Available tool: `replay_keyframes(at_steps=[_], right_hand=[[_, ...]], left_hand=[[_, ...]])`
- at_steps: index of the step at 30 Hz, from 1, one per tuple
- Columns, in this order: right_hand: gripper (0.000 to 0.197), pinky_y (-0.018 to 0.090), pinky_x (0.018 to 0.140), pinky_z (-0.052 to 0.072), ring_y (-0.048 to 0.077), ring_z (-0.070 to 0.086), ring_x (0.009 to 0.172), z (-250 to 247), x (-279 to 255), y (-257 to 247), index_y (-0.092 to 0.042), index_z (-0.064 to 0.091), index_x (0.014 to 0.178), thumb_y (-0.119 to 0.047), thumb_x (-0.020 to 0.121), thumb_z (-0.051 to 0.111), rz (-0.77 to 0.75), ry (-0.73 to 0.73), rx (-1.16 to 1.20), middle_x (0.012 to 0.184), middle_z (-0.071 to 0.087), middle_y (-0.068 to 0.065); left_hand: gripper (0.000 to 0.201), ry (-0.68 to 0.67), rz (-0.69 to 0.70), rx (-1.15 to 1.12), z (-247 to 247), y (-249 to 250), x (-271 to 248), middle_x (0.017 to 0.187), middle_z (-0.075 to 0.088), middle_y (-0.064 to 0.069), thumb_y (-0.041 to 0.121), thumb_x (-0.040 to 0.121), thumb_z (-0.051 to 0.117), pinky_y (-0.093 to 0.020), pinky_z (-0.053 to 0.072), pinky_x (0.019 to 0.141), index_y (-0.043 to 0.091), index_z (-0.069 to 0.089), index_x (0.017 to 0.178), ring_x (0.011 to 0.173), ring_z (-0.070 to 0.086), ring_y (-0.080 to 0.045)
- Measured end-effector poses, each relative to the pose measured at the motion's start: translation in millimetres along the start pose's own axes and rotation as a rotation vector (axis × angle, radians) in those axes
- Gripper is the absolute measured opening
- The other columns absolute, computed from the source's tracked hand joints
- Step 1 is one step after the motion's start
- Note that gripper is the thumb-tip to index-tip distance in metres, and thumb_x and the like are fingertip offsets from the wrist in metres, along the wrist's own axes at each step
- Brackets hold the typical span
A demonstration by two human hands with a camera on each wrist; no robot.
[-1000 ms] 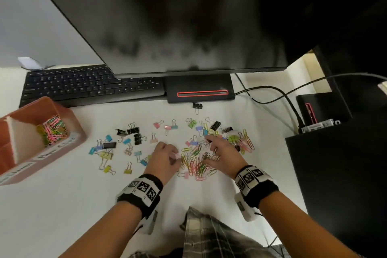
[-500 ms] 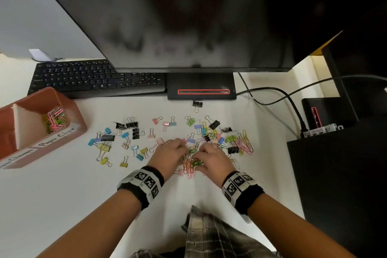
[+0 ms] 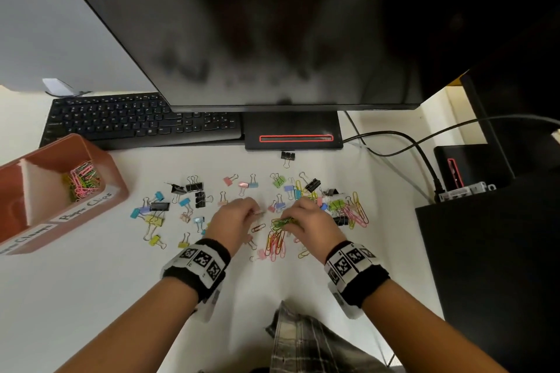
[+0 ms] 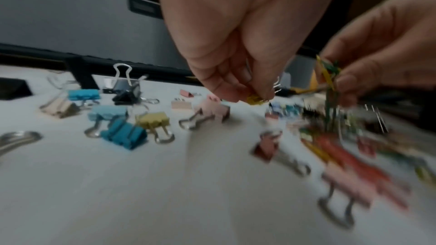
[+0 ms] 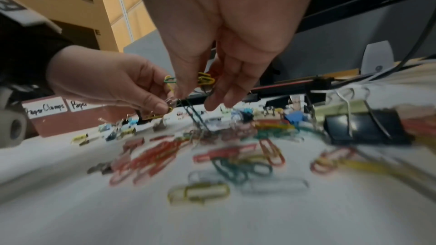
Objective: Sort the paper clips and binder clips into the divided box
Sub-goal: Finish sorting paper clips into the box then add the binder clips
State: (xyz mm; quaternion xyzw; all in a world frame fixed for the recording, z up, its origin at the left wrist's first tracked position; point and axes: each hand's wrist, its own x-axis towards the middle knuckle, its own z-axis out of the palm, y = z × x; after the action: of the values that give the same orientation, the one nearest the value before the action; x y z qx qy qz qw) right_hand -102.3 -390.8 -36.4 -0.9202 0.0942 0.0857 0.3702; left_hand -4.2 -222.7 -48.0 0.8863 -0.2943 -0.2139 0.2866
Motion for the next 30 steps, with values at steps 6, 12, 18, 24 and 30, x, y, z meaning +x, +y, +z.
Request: replay_keyframes(at_steps=[6, 12, 18, 24, 30], right_hand=[[0.015, 0.025, 0.079, 0.046, 0.012, 0.052, 0.081, -2, 30, -53, -0.011, 0.068, 0.098, -0.018, 0.085, 0.064, -0.098, 0.007, 0.065, 0.094, 0.056, 0.005], [0.01, 0.014, 0.075, 0.039, 0.01, 0.053, 0.074, 33, 97, -163, -0.011, 0.07, 0.089, -0.017, 0.081, 0.069, -0.24, 0.011, 0.156, 0.086, 0.054, 0.001], [0.017, 0.028, 0.08, 0.047, 0.022, 0.061, 0.085, 94, 173, -268, -0.011, 0.067, 0.097, -0.019, 0.082, 0.066, -0.254, -0.014, 0.172, 0.093, 0.062, 0.006], [0.039, 0.032, 0.088, 0.052, 0.017, 0.063, 0.097, 116, 187, -289, -0.018, 0.053, 0.123, -0.033, 0.087, 0.059, -0.096, -0.089, 0.22, 0.113, 0.066, 0.003], [0.024, 0.022, 0.078, 0.05, -0.001, 0.054, 0.076, 85, 132, -214, -0.023, 0.06, 0.111, -0.033, 0.089, 0.057, -0.025, -0.066, 0.135, 0.099, 0.061, -0.01]], left_hand=[[0.011, 0.254, -0.187, -0.302, -73, -25, -31, 0.079, 0.065, 0.005, 0.008, 0.082, 0.065, -0.002, 0.042, 0.065, 0.018, 0.061, 0.082, 0.076, 0.059, -0.001], [0.017, 0.483, -0.343, -0.37, -168, -94, -60, 0.076, 0.067, -0.005, 0.006, 0.08, 0.067, -0.03, 0.054, 0.068, 0.021, 0.06, 0.075, 0.07, 0.063, -0.018], [0.011, 0.57, -0.465, -0.318, -226, -160, -51, 0.08, 0.069, -0.001, 0.015, 0.08, 0.067, -0.041, 0.054, 0.079, 0.022, 0.06, 0.075, 0.078, 0.066, -0.024], [0.031, 0.42, -0.497, -0.143, -240, -171, -51, 0.123, 0.061, -0.006, 0.01, 0.09, 0.049, -0.03, 0.04, 0.102, 0.012, 0.058, 0.12, 0.114, 0.055, -0.02], [0.011, 0.344, -0.258, -0.249, -212, -158, -87, 0.094, 0.064, 0.009, 0.018, 0.088, 0.058, -0.014, 0.046, 0.074, 0.02, 0.065, 0.097, 0.086, 0.06, -0.004]])
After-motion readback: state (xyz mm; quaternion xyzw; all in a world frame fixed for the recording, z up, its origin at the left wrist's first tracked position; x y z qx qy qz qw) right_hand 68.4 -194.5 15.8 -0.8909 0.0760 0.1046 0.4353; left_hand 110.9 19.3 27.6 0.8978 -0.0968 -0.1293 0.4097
